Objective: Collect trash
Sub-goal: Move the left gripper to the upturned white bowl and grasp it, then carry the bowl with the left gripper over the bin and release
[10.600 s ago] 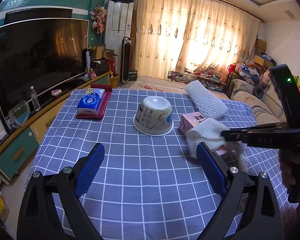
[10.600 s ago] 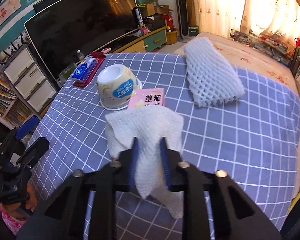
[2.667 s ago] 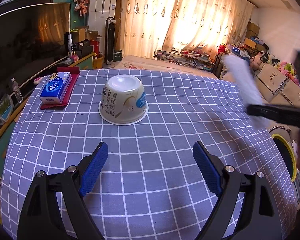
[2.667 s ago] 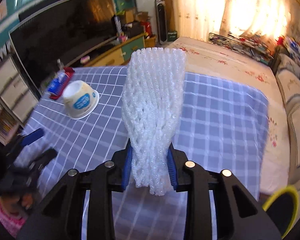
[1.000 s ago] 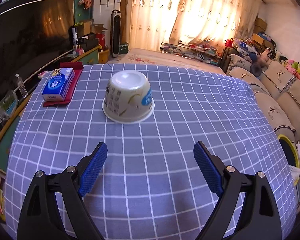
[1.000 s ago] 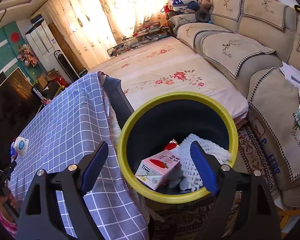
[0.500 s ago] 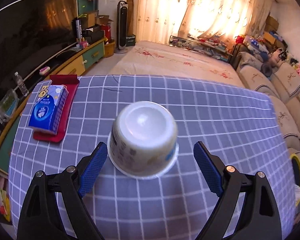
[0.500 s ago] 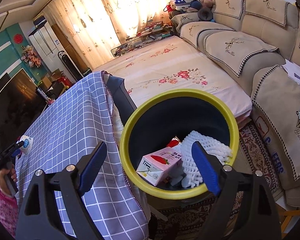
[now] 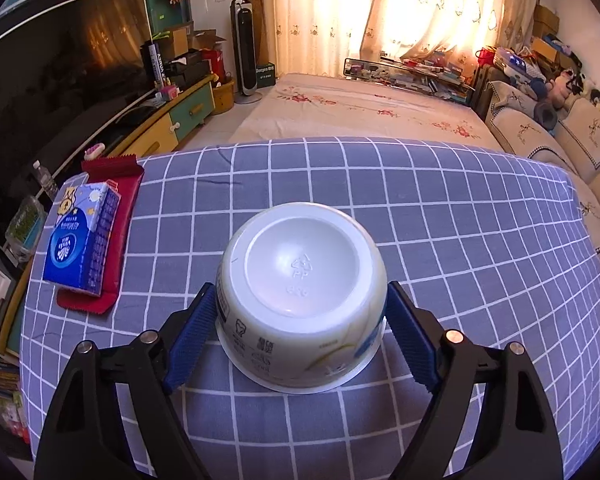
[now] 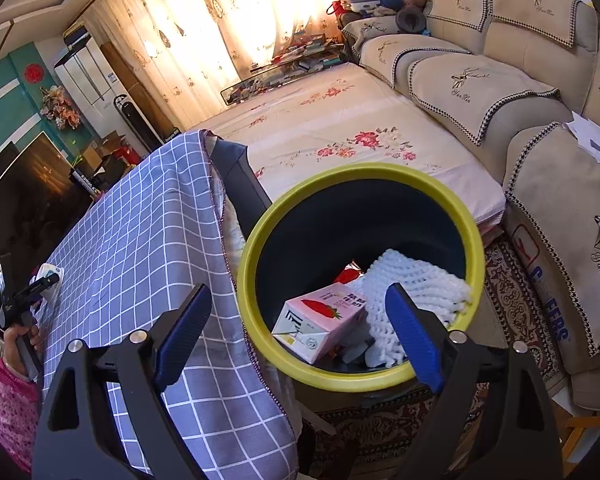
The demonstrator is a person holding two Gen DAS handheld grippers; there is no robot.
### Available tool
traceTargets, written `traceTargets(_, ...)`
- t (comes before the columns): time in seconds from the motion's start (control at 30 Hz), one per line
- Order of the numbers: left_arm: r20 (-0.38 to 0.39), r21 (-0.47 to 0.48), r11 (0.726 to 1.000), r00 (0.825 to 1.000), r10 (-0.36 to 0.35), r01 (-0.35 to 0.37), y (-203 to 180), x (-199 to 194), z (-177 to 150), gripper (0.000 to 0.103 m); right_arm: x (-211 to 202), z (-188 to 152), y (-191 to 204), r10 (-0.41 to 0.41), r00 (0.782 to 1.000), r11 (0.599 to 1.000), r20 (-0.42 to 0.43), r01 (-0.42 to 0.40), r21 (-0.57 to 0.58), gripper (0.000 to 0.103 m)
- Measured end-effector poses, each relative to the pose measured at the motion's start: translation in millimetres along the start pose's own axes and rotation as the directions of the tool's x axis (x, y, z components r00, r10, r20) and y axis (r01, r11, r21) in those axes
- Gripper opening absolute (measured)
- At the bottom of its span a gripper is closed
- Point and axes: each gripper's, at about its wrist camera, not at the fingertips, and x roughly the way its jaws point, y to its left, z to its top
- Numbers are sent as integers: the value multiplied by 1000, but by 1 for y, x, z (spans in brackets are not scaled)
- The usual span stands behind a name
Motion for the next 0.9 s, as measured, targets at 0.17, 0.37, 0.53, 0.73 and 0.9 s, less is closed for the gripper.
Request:
traceTargets(0.17,14,15,1000,1000,3,-3,-3,-2,-1,82,2,-1,3,7,1000,1000,-6,-7,-8,84)
traceTargets(0.37,59,36,999,998,-24,22,-12,-31,-15,81,0,-2,-1,11,1000,1000,-3,-11,-4,84)
traceTargets(0.53,104,101,992,991,-84,74,-34,-79,-36,81,-4,-3,-3,18,1000,1000,3,-18,0,84)
traceTargets(0.73,125,231,959,973,-194,162,-88,-140,-62,81,-9,-3,-6,39,999,999,18,-40,5,84)
traceTargets(0.9,93,330,905,945,-313,267,-148,-178,-81,82,-21,-5,-13,57,997,998,43,-58,16,84)
